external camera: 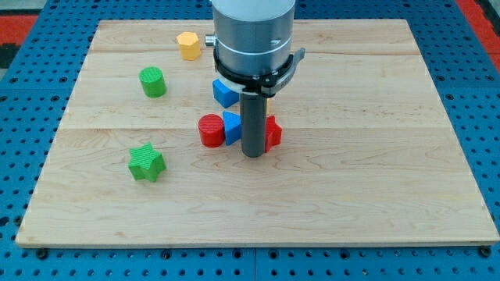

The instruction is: Move the red circle a bit up

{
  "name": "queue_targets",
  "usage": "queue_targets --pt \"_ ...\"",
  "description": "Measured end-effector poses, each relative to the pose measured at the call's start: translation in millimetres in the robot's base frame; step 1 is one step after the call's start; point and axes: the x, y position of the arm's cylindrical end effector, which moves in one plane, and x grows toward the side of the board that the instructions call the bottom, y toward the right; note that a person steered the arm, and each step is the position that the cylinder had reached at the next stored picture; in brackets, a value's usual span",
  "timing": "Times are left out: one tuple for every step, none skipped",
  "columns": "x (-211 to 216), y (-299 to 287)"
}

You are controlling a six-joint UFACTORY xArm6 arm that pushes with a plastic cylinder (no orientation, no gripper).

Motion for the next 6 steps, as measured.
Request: queue_targets --pt "-3.1 5.2" --pt "-3.1 5.2" --pt "8.4 1.0" --pt "10.5 -29.7" --pt "-4.0 -53.5" --pt "-2.5 -78.3"
